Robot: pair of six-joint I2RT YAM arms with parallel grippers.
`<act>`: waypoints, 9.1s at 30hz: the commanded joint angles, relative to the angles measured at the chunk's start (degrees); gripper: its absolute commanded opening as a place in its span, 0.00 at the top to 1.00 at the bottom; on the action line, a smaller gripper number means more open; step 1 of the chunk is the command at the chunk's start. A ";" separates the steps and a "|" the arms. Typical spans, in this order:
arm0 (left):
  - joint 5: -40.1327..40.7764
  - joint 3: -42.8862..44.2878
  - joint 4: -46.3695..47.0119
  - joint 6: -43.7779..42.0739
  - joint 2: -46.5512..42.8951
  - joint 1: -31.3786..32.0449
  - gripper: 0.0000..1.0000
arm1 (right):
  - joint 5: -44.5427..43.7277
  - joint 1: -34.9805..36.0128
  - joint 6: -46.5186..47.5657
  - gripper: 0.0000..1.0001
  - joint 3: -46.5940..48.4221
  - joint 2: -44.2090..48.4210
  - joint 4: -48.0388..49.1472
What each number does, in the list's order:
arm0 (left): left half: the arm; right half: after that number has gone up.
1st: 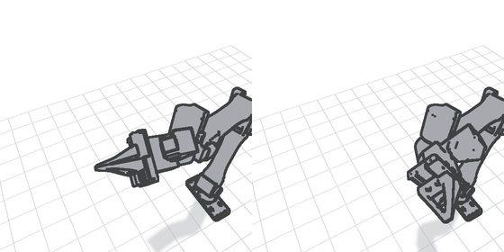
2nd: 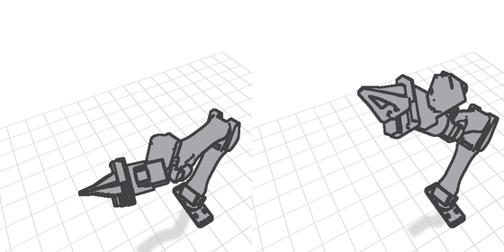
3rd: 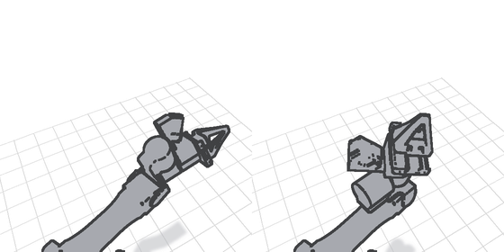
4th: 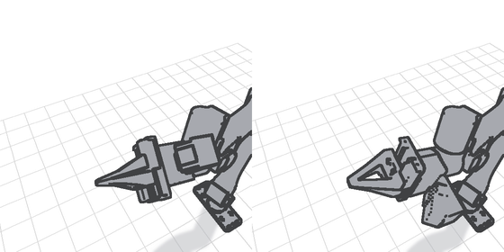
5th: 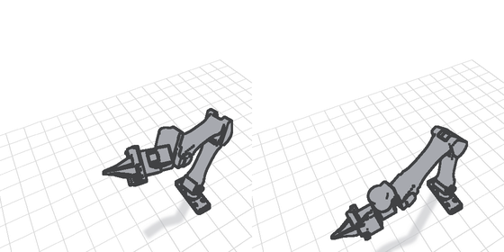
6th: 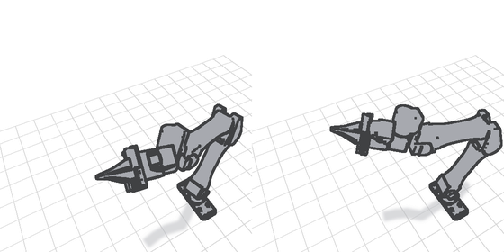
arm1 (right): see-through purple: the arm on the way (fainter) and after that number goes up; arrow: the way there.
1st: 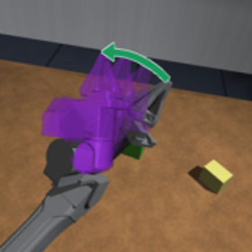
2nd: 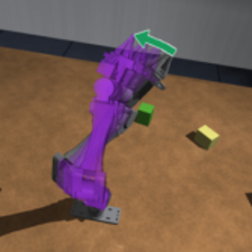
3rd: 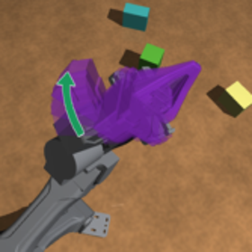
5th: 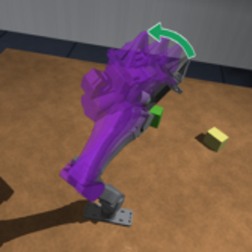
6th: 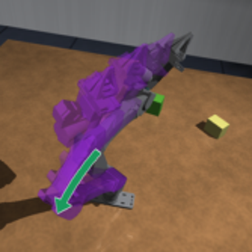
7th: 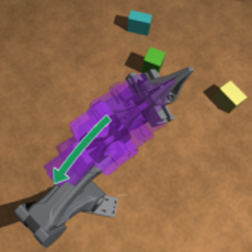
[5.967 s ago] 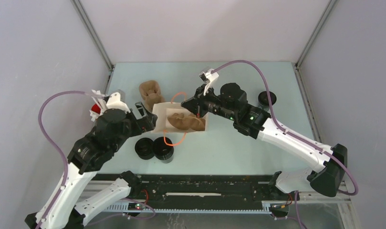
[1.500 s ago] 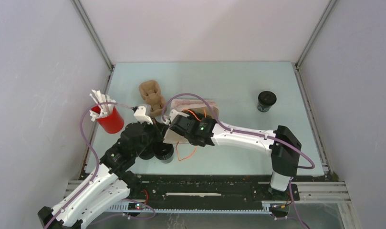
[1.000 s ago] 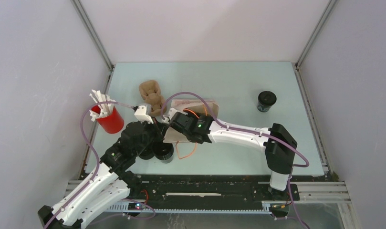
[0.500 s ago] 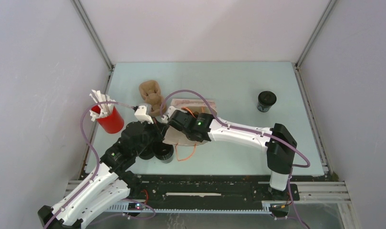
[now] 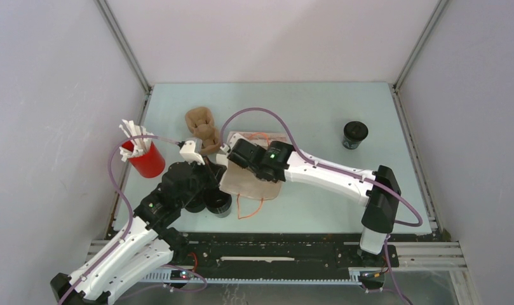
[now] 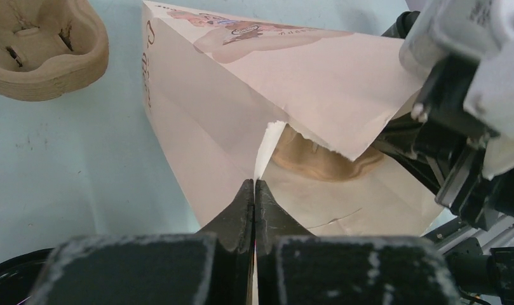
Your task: Pack the takeout coffee
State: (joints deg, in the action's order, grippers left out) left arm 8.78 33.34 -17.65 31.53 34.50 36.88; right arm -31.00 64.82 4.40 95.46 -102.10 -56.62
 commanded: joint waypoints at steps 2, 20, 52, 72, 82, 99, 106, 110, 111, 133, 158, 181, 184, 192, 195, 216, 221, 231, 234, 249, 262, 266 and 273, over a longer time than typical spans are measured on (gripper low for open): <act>-0.71 1.85 0.98 0.33 -0.13 0.28 1.00 | -1.81 -1.54 -3.82 0.90 2.30 -0.73 -0.51; -0.19 2.26 0.15 0.12 -0.47 0.28 1.00 | -14.28 -1.28 -1.90 0.49 0.10 -3.92 7.28; -1.61 0.91 1.35 1.92 -0.67 0.58 1.00 | -5.64 -0.99 9.15 0.38 -9.17 -2.37 19.85; -0.55 0.91 0.62 1.65 -1.36 0.82 1.00 | -5.61 -3.83 16.46 0.54 -6.93 -8.56 25.60; 1.80 2.34 -0.94 2.04 0.25 0.80 1.00 | -5.45 -1.80 14.63 0.97 -8.61 -2.66 22.47; 1.59 7.16 -1.03 1.52 5.97 0.82 1.00 | -7.12 3.45 2.09 1.00 -5.46 3.36 4.98; 2.17 7.61 -1.06 0.81 7.13 0.82 1.00 | -7.73 6.31 -3.85 1.00 3.41 4.08 -6.51; 2.60 7.61 -1.07 0.70 7.62 0.82 1.00 | -5.37 7.06 -6.52 1.00 6.27 5.96 -11.72; 2.57 7.68 -1.01 0.88 7.87 0.80 1.00 | -4.08 7.27 -6.59 1.00 6.34 6.71 -12.09; 3.04 16.09 -6.34 -0.12 12.09 0.78 1.00 | 23.98 -5.25 -8.54 1.00 12.04 15.42 -17.65; -0.85 10.66 -3.02 -3.23 10.91 1.97 1.00 | 52.75 -21.24 -17.74 1.00 29.15 -0.05 -30.15; 0.37 9.11 -2.65 -2.17 10.07 3.10 1.00 | 48.56 -22.12 -18.39 0.76 37.13 -8.53 -29.78; 0.98 8.65 -2.59 -1.38 9.68 3.16 1.00 | 41.19 -21.29 -20.06 0.57 37.14 -7.53 -29.58; 1.87 7.69 -2.73 -0.65 9.24 3.18 1.00 | 26.38 -17.16 -24.47 0.26 21.39 7.23 -17.91; 1.54 7.45 -2.30 -0.06 9.65 3.17 1.00 | 24.74 -17.16 -30.25 0.25 14.87 12.55 -13.15; 0.23 8.64 -1.24 3.20 11.15 3.28 1.00 | 7.07 -8.15 -75.90 0.64 -14.64 26.33 4.80; 0.32 8.93 -1.32 4.96 11.47 3.28 1.00 | 4.41 -7.84 -71.99 0.52 -15.27 30.59 5.09; 0.19 8.65 -1.77 4.95 11.61 3.28 1.00 | 0.32 -0.39 -67.07 0.29 -21.04 41.16 2.86; -0.12 8.87 -1.82 4.86 11.77 3.28 1.00 | -0.79 4.77 -67.39 0.38 -22.20 40.50 3.38; -1.85 8.89 -1.77 5.65 10.60 3.23 1.00 | -6.79 1.18 -79.46 0.65 -22.39 26.81 15.11; -4.45 8.79 -1.30 6.25 10.76 3.34 1.00 | -10.73 -4.44 -87.99 0.52 -22.30 20.37 14.94; -5.24 8.84 -0.77 6.70 11.10 3.48 1.00 | -12.50 -5.21 -90.34 0.48 -22.33 18.41 14.62; -5.26 8.80 -0.73 6.63 11.38 3.79 1.00 | -14.06 -6.44 -92.00 0.47 -22.32 16.42 15.49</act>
State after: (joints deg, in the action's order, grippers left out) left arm 4.47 40.84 -20.21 37.56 46.00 40.12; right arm -40.62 59.18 -84.14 72.79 -84.93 -42.06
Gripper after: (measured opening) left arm 0.004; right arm 0.531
